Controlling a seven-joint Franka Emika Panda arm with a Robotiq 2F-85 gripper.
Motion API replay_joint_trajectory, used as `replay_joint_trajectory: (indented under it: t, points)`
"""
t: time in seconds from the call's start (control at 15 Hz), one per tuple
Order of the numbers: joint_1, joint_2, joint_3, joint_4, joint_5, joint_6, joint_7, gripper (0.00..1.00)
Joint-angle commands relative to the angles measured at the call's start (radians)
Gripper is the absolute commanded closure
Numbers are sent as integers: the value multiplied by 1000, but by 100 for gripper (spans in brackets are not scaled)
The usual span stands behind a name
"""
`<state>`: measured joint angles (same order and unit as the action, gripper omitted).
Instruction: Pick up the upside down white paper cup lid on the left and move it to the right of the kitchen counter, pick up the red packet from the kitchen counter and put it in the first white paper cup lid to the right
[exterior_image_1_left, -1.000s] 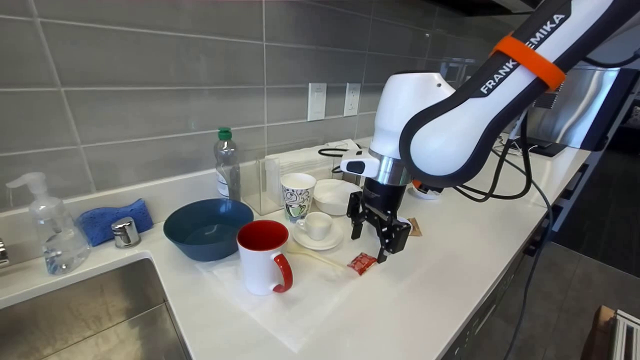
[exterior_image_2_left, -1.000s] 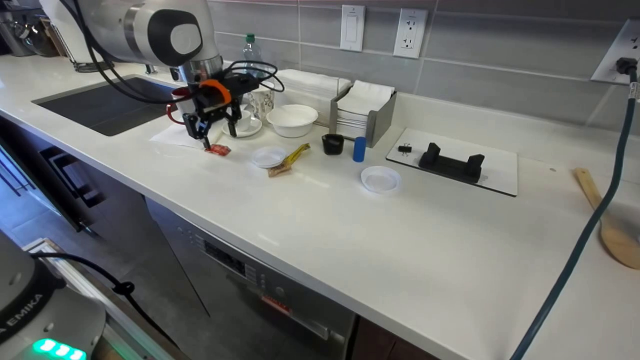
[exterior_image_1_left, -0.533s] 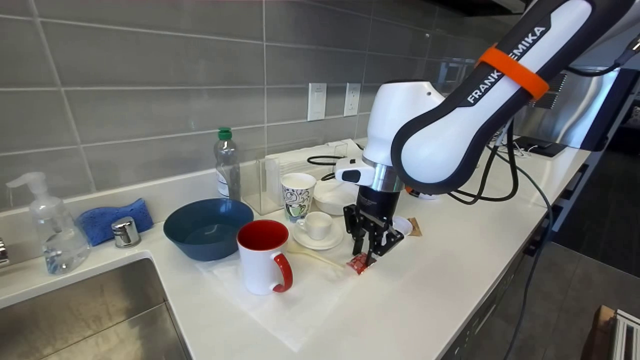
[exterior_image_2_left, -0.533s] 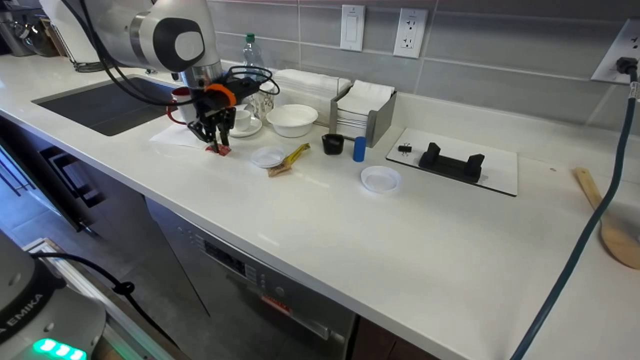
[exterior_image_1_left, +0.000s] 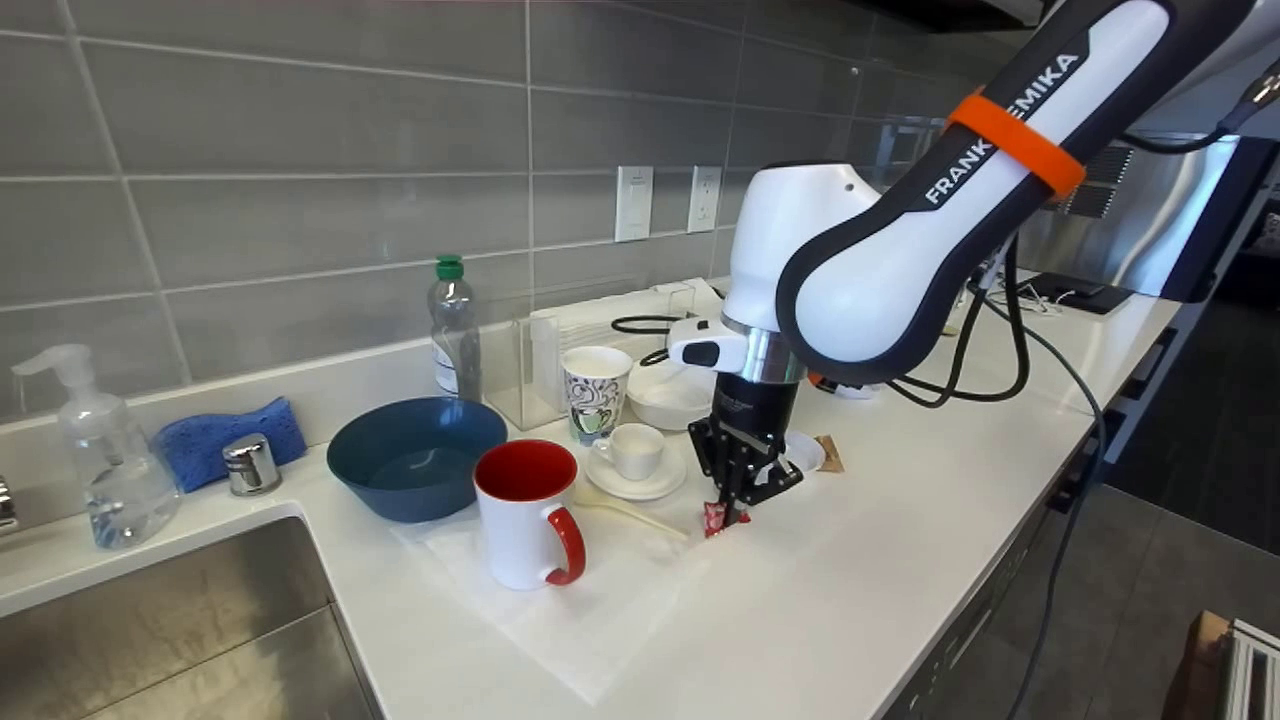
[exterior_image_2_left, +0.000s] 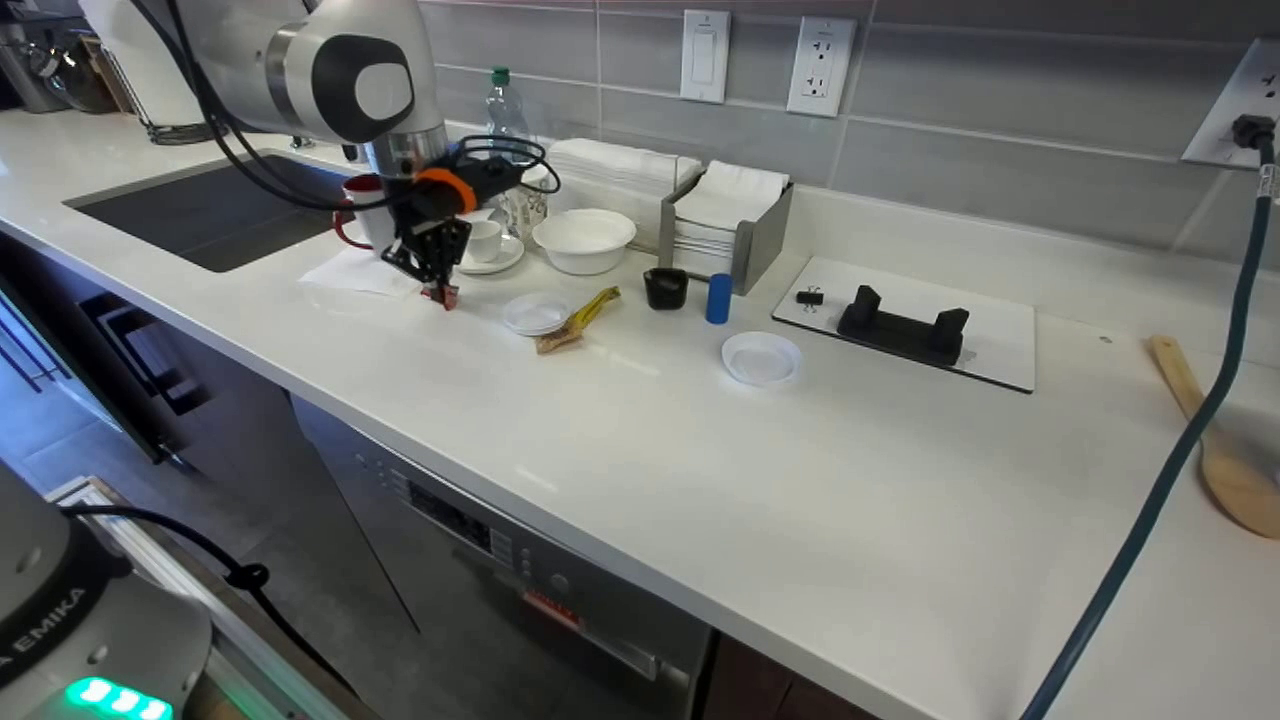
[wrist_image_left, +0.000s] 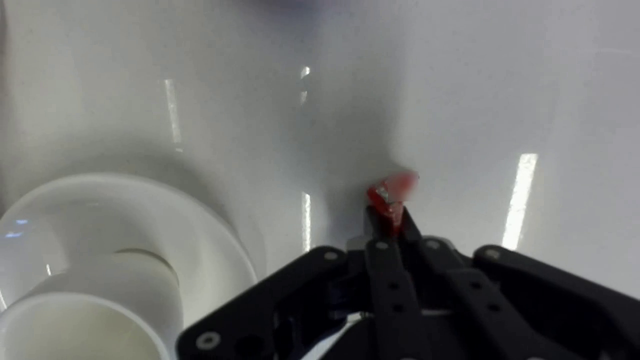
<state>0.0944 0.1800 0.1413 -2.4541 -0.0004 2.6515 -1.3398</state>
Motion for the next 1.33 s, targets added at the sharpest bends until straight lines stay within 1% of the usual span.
replay_joint_trajectory:
  t: [0.0, 0.13, 0.27, 0.53, 0.73, 0.87, 1.07, 1.27]
  points:
    - [-15, -77, -3, -10, -20, -108, 74, 99]
    - [-21, -125, -13, -26, -2, -170, 118, 99]
    - [-32, -175, -32, -49, -1, -193, 177, 99]
    - [-65, -246, -93, -94, -49, -154, 343, 99]
    - [-86, -248, -124, -95, -106, -159, 448, 99]
    - [-98, -232, -137, -89, -169, -155, 537, 99]
    - [-103, -207, -145, -75, -252, -150, 657, 99]
    - [-102, -187, -147, -63, -310, -150, 749, 99]
